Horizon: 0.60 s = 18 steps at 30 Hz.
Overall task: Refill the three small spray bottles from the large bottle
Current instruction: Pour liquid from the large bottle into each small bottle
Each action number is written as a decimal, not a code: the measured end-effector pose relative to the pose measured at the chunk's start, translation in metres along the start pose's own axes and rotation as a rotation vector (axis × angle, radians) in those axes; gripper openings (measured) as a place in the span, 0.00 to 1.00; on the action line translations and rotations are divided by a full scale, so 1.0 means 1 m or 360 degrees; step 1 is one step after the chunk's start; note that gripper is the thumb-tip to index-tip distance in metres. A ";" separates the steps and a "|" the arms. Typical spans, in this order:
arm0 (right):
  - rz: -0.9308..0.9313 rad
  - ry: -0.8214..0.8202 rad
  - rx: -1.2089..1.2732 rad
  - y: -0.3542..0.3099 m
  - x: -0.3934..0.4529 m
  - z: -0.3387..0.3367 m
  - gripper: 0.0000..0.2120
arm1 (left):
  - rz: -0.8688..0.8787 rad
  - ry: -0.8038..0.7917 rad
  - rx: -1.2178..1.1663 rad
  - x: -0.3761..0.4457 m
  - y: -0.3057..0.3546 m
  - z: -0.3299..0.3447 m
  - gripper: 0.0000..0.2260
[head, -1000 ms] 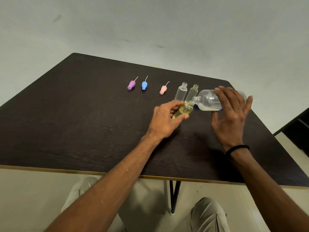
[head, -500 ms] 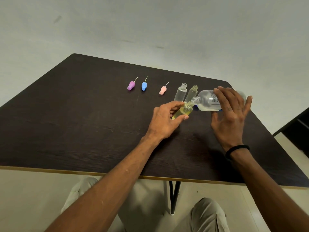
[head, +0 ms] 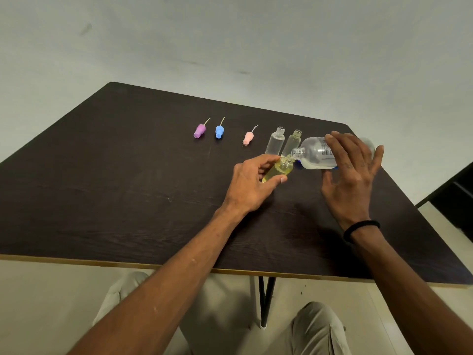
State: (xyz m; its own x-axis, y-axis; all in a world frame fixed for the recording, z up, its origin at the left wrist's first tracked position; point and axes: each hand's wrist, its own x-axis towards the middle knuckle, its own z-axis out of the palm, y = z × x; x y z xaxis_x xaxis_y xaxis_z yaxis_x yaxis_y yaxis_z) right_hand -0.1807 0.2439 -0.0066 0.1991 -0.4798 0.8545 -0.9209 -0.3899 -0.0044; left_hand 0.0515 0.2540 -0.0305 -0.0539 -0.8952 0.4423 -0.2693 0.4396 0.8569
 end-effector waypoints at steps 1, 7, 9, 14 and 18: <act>-0.0002 0.0000 -0.0001 0.000 0.000 0.000 0.35 | 0.0002 0.0000 0.0000 0.000 0.000 0.000 0.21; -0.0009 -0.0018 -0.0001 0.002 0.001 0.000 0.35 | 0.0001 -0.0008 0.0007 0.001 -0.001 0.000 0.22; -0.0007 -0.0018 -0.0003 0.001 0.001 0.000 0.35 | 0.0003 -0.0003 0.0005 0.000 -0.001 0.000 0.22; -0.0007 -0.0012 -0.0013 0.002 0.001 0.001 0.35 | 0.0005 -0.0005 0.0015 0.001 -0.001 0.000 0.22; -0.0011 -0.0016 -0.0016 0.002 0.001 0.001 0.36 | 0.0003 0.0013 -0.0007 0.000 -0.001 0.001 0.21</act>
State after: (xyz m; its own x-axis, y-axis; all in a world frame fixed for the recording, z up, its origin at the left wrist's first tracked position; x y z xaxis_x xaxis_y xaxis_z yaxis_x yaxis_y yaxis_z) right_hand -0.1822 0.2419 -0.0062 0.2090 -0.4851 0.8491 -0.9226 -0.3856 0.0068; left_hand 0.0512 0.2538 -0.0319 -0.0467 -0.8938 0.4461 -0.2653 0.4417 0.8571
